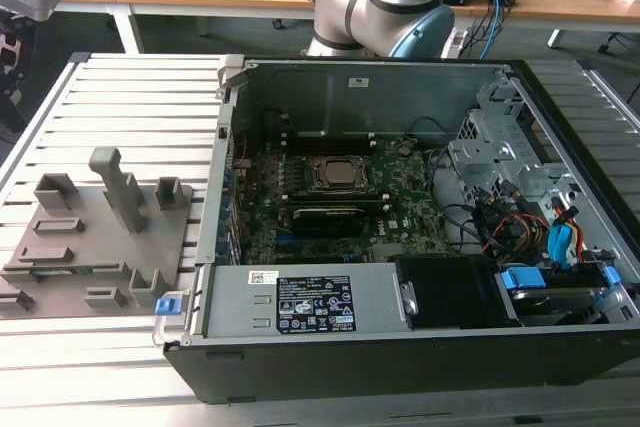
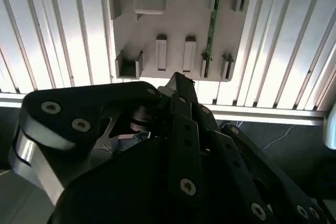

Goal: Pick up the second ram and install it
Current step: 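Pick up the second ram and move it above second insertion slot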

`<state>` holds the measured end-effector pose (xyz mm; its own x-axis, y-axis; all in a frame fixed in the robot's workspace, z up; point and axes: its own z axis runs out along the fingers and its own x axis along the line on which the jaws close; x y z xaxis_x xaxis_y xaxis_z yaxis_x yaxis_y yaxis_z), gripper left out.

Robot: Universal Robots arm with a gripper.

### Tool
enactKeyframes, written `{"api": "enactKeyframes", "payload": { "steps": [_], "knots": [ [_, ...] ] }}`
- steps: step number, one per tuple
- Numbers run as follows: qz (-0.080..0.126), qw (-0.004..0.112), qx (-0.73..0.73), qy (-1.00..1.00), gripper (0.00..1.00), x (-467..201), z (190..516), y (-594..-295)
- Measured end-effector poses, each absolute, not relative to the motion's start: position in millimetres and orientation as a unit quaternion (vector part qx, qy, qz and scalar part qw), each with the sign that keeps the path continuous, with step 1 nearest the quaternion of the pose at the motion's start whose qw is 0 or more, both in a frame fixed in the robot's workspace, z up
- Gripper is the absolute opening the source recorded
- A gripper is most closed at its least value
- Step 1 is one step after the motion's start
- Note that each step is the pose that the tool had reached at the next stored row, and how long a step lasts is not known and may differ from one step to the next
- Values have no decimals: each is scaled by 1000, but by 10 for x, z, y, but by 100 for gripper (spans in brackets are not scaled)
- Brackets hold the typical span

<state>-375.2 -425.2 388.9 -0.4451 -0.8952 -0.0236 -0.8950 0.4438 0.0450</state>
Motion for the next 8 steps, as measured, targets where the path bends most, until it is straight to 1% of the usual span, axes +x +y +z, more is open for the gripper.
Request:
{"api": "enactKeyframes", "payload": {
  "steps": [8],
  "knots": [
    [-25,4,586,-810,11,-3752,3890,-4252]
  ]
}}
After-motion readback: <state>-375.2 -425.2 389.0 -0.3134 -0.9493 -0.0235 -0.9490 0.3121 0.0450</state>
